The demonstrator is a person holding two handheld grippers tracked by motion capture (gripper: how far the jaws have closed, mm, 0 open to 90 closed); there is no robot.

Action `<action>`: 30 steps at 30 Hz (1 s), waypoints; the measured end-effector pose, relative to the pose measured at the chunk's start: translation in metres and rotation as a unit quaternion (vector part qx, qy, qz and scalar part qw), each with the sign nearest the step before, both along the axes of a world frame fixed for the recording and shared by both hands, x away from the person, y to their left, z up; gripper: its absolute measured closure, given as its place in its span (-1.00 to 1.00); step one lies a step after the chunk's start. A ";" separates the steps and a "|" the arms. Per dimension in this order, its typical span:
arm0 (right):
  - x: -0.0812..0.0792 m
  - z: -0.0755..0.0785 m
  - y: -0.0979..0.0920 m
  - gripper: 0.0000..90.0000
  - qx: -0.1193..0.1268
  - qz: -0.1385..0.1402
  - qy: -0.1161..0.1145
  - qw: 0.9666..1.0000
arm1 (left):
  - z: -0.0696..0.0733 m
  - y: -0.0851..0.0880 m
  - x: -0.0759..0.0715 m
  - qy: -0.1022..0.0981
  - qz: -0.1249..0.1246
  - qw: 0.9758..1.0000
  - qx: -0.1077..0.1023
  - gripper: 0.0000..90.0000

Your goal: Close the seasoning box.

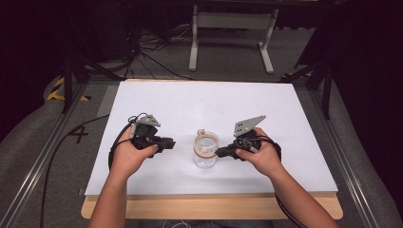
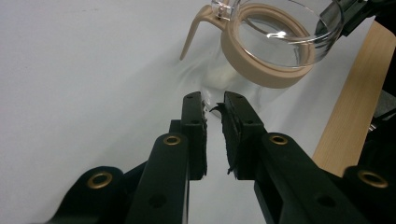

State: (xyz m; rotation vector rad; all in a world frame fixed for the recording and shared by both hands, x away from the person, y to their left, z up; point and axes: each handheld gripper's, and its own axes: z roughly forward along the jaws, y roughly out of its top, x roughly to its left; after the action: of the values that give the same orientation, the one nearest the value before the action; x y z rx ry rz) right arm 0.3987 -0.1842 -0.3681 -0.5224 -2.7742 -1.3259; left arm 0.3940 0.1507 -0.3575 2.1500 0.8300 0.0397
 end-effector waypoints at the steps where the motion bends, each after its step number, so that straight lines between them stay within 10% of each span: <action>1: 0.000 0.000 -0.001 1.00 -0.004 0.001 0.002 1.000 | 0.000 0.000 0.000 0.000 0.000 1.000 -0.001 0.75; 12: 0.002 0.000 -0.007 1.00 -0.027 -0.001 0.013 1.000 | -0.001 0.002 -0.001 0.003 0.003 1.000 -0.001 0.74; 20: 0.020 -0.015 -0.019 1.00 -0.001 -0.087 -0.001 0.996 | -0.003 0.008 -0.001 0.003 0.013 1.000 -0.003 0.73; 30: 0.031 -0.041 -0.008 1.00 -0.018 -0.089 0.003 0.996 | -0.006 0.011 0.000 0.005 0.018 1.000 -0.005 0.74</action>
State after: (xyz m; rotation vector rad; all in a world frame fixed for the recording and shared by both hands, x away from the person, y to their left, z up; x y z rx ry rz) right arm 0.4293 -0.1923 -0.4086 -0.7915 -2.8080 -1.3040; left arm 0.3939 0.1616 -0.3630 2.1275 0.8733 0.0444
